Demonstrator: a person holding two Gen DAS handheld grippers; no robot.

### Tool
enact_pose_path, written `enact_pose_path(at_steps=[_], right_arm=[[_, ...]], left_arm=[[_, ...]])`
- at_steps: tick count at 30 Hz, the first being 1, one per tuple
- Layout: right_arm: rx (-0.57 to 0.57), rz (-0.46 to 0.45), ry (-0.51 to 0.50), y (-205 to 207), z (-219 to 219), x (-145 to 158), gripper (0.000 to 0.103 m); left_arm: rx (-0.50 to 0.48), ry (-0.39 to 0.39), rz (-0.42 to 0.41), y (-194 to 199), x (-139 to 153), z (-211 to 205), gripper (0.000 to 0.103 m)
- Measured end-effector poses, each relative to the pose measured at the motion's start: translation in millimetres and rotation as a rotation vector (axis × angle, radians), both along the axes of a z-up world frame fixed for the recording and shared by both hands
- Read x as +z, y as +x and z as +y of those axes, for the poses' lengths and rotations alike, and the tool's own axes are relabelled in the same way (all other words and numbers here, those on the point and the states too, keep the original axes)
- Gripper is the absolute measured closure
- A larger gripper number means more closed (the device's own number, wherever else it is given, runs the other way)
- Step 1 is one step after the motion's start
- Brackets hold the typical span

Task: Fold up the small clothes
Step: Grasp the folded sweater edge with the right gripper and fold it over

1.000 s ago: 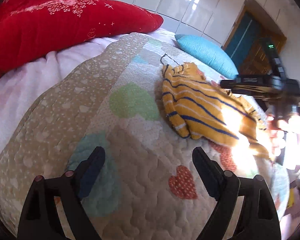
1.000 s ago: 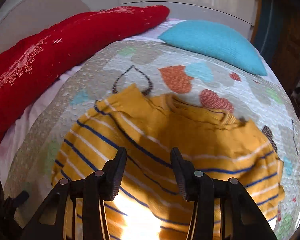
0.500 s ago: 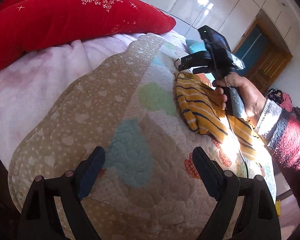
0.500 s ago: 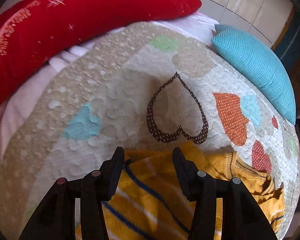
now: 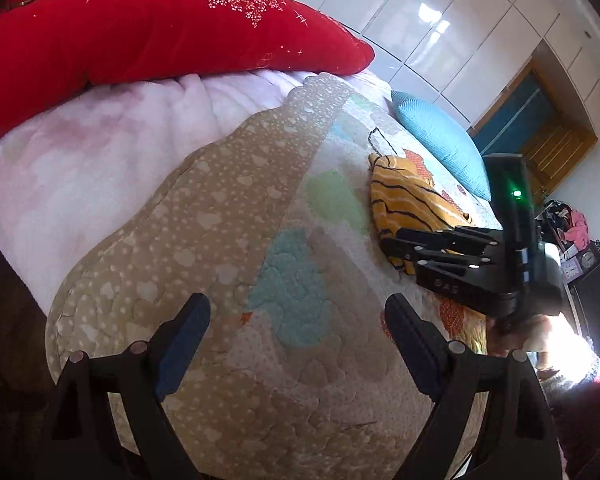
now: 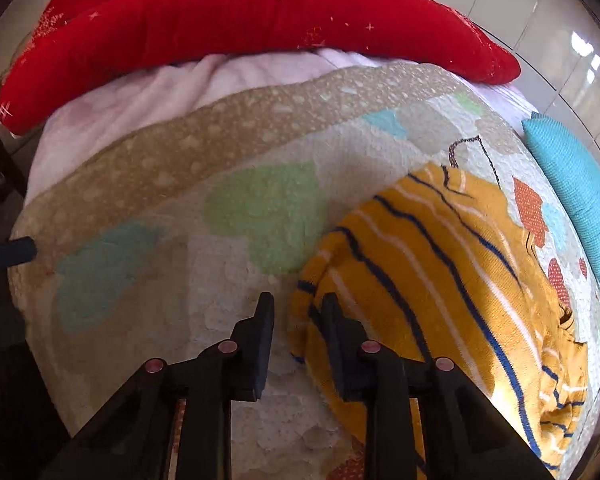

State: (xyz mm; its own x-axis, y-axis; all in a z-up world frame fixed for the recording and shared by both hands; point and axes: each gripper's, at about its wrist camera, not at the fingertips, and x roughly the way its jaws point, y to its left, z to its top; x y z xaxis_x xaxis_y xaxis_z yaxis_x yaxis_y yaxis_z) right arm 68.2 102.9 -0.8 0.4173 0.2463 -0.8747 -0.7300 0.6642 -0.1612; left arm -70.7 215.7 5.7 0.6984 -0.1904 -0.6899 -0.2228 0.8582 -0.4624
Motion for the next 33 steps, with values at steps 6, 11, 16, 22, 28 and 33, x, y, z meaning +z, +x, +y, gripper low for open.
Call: enact_pose_path(at_steps=[6, 11, 16, 22, 28, 33], right_arm=[[-0.113, 0.063, 0.065, 14, -4, 2, 0.095], [-0.244, 0.401, 0.548, 43, -38, 41, 0.095], [-0.231, 0.343, 0.503, 38, -47, 50, 0.081], [-0.082, 0.103, 0.144, -2, -39, 40, 0.049], [0.161, -0.427, -0.420, -54, 3, -20, 0.037], [0.215, -0.594, -0.543, -49, 38, -43, 0.048]], left_arm=[[0.012, -0.029, 0.016, -4, -6, 7, 0.015], [0.041, -0.063, 0.012, -9, -7, 18, 0.015], [0.060, -0.075, 0.014, -13, -9, 26, 0.015], [0.067, -0.085, 0.022, -11, -14, 30, 0.015], [0.055, -0.077, 0.022, -10, -13, 24, 0.015], [0.063, -0.088, 0.027, -11, -12, 23, 0.015]])
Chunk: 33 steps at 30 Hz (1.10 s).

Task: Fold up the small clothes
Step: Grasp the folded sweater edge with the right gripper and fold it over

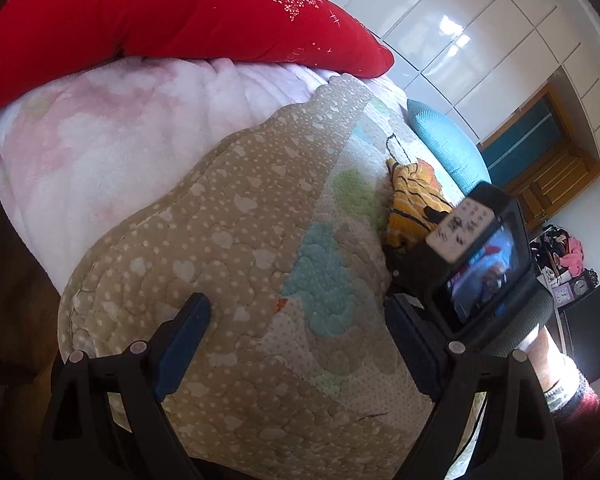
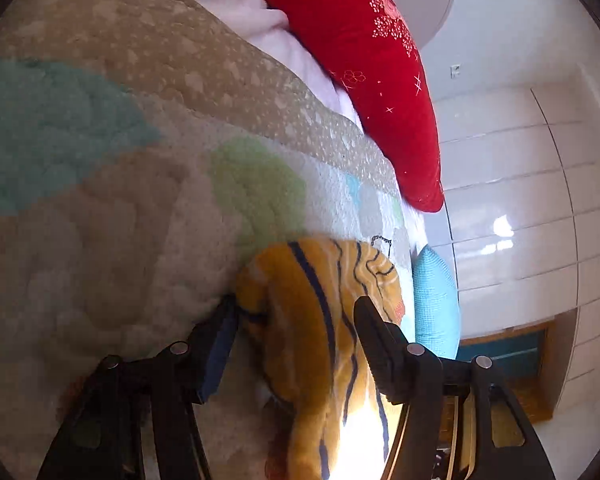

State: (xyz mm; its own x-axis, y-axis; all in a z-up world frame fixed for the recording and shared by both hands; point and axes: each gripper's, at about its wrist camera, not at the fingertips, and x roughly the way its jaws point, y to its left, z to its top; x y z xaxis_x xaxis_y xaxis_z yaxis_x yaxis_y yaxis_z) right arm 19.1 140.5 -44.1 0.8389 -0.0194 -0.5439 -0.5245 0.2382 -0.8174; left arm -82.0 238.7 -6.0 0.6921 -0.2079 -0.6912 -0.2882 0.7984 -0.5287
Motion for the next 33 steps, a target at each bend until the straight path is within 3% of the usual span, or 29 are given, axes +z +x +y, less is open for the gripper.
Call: enact_pose_path(at_steps=[1, 3, 6, 9, 12, 15, 18, 21, 25, 28, 33], right_arm=[[-0.043, 0.052, 0.035, 11, 1, 3, 0.054], [-0.141, 0.182, 0.139, 32, 0, 10, 0.078], [-0.205, 0.242, 0.277, 46, -11, 25, 0.090], [-0.270, 0.284, 0.474, 61, -38, 57, 0.093], [-0.357, 0.258, 0.693, 75, -87, 104, 0.093], [-0.465, 0.217, 0.917, 79, -171, 149, 0.093], [-0.609, 0.165, 1.106, 69, -274, 168, 0.093], [-0.789, 0.124, 1.212, 57, -363, 153, 0.093], [-0.987, 0.212, 1.330, 26, -448, 101, 0.093], [-1.032, 0.291, 1.458, 5, -474, 66, 0.093], [-0.993, 0.282, 1.513, -17, -466, 59, 0.093]], left_arm=[[0.003, -0.001, 0.002, 0, 1, 0, 0.015], [0.004, 0.000, -0.001, -2, 4, -2, 0.015], [0.000, 0.027, -0.007, -6, 13, -7, 0.015], [-0.007, 0.057, -0.012, -8, 24, -15, 0.015], [-0.017, 0.066, -0.016, -6, 34, -24, 0.015], [-0.051, 0.086, -0.023, 0, 43, -43, 0.015], [-0.112, 0.116, -0.027, 9, 50, -70, 0.015], [-0.190, 0.135, -0.021, 19, 52, -101, 0.015], [-0.292, 0.163, -0.017, 32, 54, -143, 0.015], [-0.352, 0.188, -0.015, 40, 57, -170, 0.015], [-0.416, 0.234, -0.008, 49, 58, -203, 0.015]])
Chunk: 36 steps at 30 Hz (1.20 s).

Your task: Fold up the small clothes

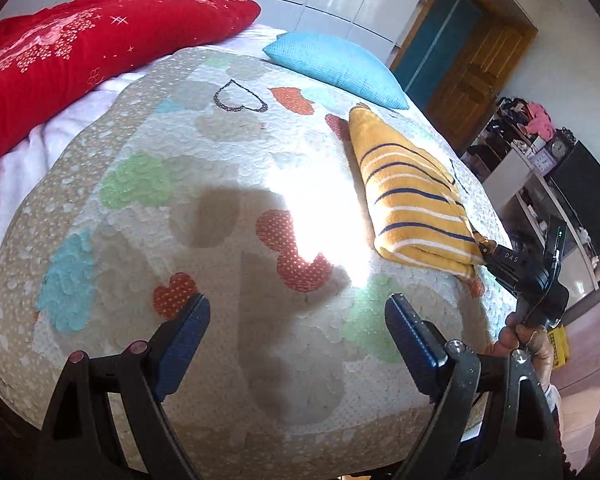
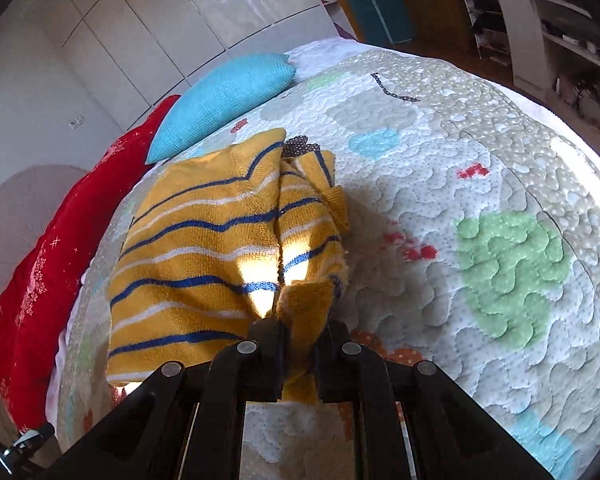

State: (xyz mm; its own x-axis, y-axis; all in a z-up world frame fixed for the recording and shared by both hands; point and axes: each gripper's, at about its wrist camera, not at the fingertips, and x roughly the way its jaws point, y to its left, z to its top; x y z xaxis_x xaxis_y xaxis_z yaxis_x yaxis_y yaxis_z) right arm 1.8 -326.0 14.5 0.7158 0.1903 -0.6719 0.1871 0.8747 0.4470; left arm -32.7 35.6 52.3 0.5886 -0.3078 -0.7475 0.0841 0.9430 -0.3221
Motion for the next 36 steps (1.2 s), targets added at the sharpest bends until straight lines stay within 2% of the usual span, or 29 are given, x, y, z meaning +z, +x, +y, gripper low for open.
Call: enact_pose_path(at_steps=[4, 8, 10, 12, 14, 19, 23, 25, 26, 27, 30, 31, 32, 33, 36], right_arm=[[-0.010, -0.013, 0.009, -12, -4, -3, 0.093], [-0.025, -0.014, 0.038, -2, -20, -8, 0.093], [0.029, -0.006, 0.062, 4, -23, -9, 0.092], [0.031, -0.017, 0.055, -2, -29, -6, 0.077], [0.003, -0.045, 0.067, -15, -41, -1, 0.072], [-0.109, -0.095, 0.078, -40, -75, 11, 0.072], [-0.018, -0.136, 0.116, -26, -65, 28, 0.070], [0.034, -0.139, 0.108, -8, -51, 35, 0.062], [0.062, -0.133, 0.107, 4, -44, 35, 0.053], [0.080, -0.122, 0.098, 16, -36, 34, 0.051], [0.149, -0.069, 0.106, 54, -15, 22, 0.052], [0.187, -0.037, 0.128, 66, -7, 14, 0.058], [0.217, 0.000, 0.144, 76, -1, 6, 0.088], [0.224, 0.019, 0.144, 81, 1, 2, 0.087], [0.148, -0.055, 0.150, 65, -15, 14, 0.089]], left_arm=[[-0.038, 0.041, -0.002, 10, 1, -21, 0.015], [-0.078, 0.070, -0.005, 19, 2, -39, 0.015], [-0.096, 0.067, -0.002, 22, 1, -45, 0.015], [-0.106, 0.063, 0.005, 23, -2, -49, 0.015], [-0.113, 0.056, 0.022, 23, -6, -50, 0.015], [-0.124, 0.059, 0.053, 26, -17, -54, 0.015], [-0.126, 0.052, 0.058, 28, -17, -60, 0.015], [-0.133, 0.057, 0.057, 26, -17, -63, 0.015], [-0.138, 0.062, 0.057, 25, -16, -65, 0.015], [-0.141, 0.067, 0.057, 23, -16, -66, 0.015], [-0.138, 0.072, 0.052, 20, -13, -67, 0.015], [-0.134, 0.072, 0.051, 19, -12, -66, 0.015], [-0.131, 0.072, 0.050, 18, -11, -65, 0.015], [-0.128, 0.072, 0.049, 17, -10, -63, 0.015], [-0.121, 0.079, 0.037, 15, -7, -58, 0.015]])
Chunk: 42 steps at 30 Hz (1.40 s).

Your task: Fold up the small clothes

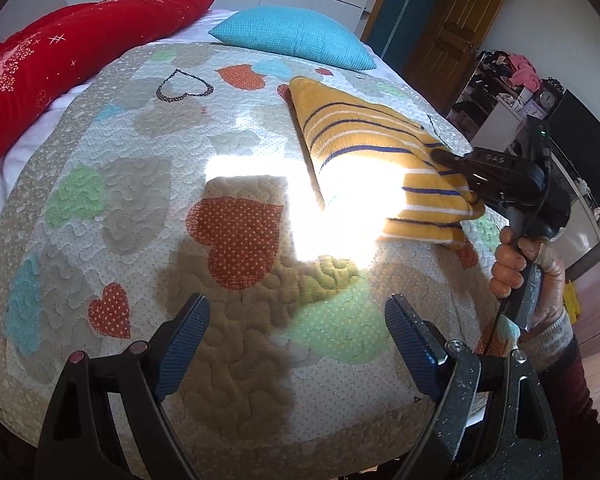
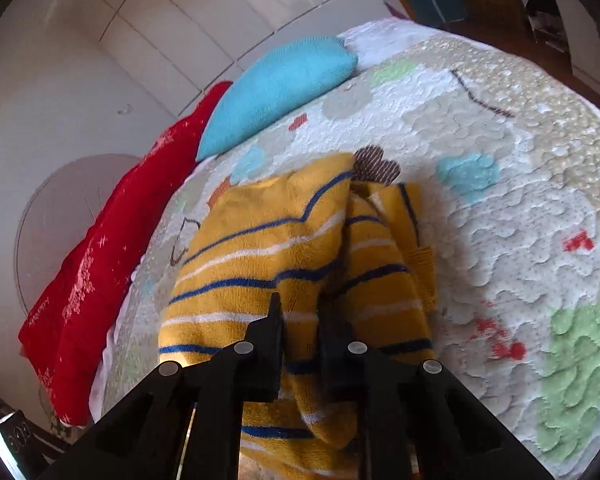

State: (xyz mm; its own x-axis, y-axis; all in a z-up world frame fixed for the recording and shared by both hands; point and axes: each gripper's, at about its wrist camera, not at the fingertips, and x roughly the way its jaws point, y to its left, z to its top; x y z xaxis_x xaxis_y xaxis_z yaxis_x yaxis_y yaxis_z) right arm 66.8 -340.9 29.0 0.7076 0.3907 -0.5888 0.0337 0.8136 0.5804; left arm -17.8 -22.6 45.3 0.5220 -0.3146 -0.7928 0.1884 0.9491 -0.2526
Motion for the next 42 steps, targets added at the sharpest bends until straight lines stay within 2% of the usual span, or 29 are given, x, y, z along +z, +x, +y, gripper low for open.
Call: enact_pose_path(at_steps=[2, 4, 8, 11, 15, 18, 20, 21, 22, 25, 27, 29, 31, 34, 37, 39, 42], right_arm=[[-0.074, -0.015, -0.034, -14, -16, 9, 0.090], [-0.129, 0.019, -0.126, -21, -22, 7, 0.090], [-0.105, 0.120, -0.158, -17, -21, -23, 0.089], [-0.088, 0.103, -0.223, -21, -11, -26, 0.084], [-0.089, 0.093, -0.230, -24, -13, -26, 0.084], [-0.100, 0.086, -0.200, -24, -17, -30, 0.083], [-0.110, 0.081, -0.175, -25, -19, -34, 0.079], [-0.118, 0.081, -0.165, -26, -22, -36, 0.072], [-0.126, 0.084, -0.156, -26, -25, -38, 0.070], [-0.126, 0.075, -0.087, -27, -33, -45, 0.068], [-0.124, 0.066, -0.061, -28, -36, -47, 0.066], [-0.124, 0.056, -0.040, -29, -37, -49, 0.064], [-0.123, 0.047, -0.018, -30, -39, -51, 0.062], [-0.122, 0.036, 0.001, -33, -40, -50, 0.059], [-0.163, 0.025, -0.057, -46, -36, -37, 0.047], [-0.191, 0.001, -0.115, -60, -28, -25, 0.046], [-0.207, -0.017, -0.172, -83, -14, -14, 0.046]], left_arm=[[0.004, 0.005, 0.003, 2, -1, 3, 0.015], [0.005, 0.006, 0.015, 6, -6, 3, 0.015], [-0.012, -0.006, 0.031, 10, -11, -6, 0.015], [-0.047, 0.002, 0.005, 18, 0, -19, 0.015], [-0.073, -0.013, -0.090, 56, 30, -45, 0.015], [-0.067, -0.012, -0.110, 101, 37, -68, 0.015], [-0.063, -0.023, -0.083, 135, 30, -83, 0.015], [-0.055, -0.010, -0.070, 149, 22, -90, 0.015], [-0.048, 0.010, -0.055, 162, 13, -97, 0.015], [-0.044, 0.052, 0.033, 191, -23, -111, 0.010], [-0.019, 0.023, 0.087, 202, -40, -109, 0.000], [-0.008, -0.037, 0.133, 207, -44, -101, 0.000], [-0.006, -0.054, 0.131, 202, -38, -94, 0.000], [-0.018, -0.036, 0.055, 174, -18, -83, 0.000], [-0.010, -0.017, -0.025, 135, 4, -66, 0.000], [0.011, 0.014, -0.097, 107, 19, -54, 0.000], [0.087, 0.120, -0.266, 65, 45, -38, 0.000]])
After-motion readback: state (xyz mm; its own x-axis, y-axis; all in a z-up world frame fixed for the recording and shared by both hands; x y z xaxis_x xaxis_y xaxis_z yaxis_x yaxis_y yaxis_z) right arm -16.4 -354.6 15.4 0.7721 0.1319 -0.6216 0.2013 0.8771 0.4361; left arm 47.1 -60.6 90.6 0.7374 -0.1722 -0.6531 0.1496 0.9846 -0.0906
